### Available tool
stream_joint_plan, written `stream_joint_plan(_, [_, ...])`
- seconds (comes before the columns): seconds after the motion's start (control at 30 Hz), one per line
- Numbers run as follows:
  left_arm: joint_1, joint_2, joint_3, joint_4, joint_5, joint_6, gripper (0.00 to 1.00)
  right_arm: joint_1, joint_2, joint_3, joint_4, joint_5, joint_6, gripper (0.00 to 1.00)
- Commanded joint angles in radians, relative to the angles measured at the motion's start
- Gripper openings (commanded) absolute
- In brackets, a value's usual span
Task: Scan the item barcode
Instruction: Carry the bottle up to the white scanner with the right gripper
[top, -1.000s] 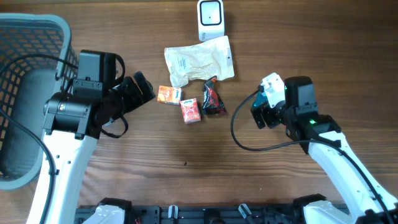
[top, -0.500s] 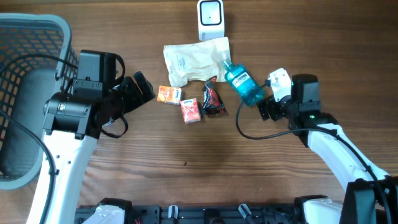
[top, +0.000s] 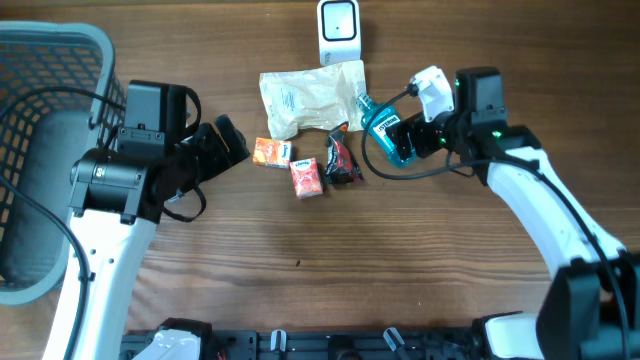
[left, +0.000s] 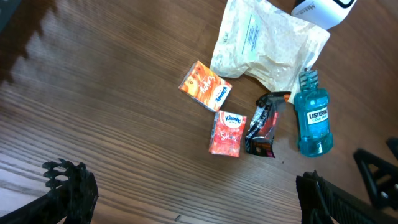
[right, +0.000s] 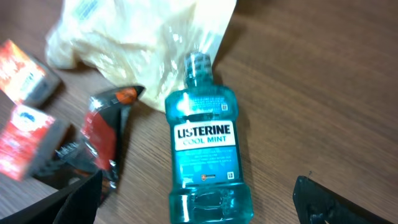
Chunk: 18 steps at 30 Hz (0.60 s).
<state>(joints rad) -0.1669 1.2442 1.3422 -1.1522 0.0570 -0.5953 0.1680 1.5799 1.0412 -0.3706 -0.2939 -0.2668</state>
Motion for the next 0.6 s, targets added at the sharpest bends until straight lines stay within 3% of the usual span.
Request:
stream_joint_plan(0.0, [0.007, -0.005, 0.008, 0.003, -0.002, 0.016, 1.00, 0.005, 0.119, 0.008, 0.035, -0.021, -0.103, 1.00])
stream_joint_plan(0.17, [0.007, -0.005, 0.008, 0.002, -0.002, 0.016, 1.00, 0.018, 0.197, 0.008, 0.172, -0.014, -0.135, 1.00])
stream_joint_plan(0.27, [0.007, -0.005, 0.008, 0.003, -0.002, 0.016, 1.00, 0.072, 0.209, 0.008, 0.192, 0.007, -0.281, 1.00])
stream_joint_plan(0.57, [0.007, -0.005, 0.008, 0.003, -0.002, 0.016, 1.00, 0.097, 0.375, 0.008, 0.256, 0.116, -0.213, 1.00])
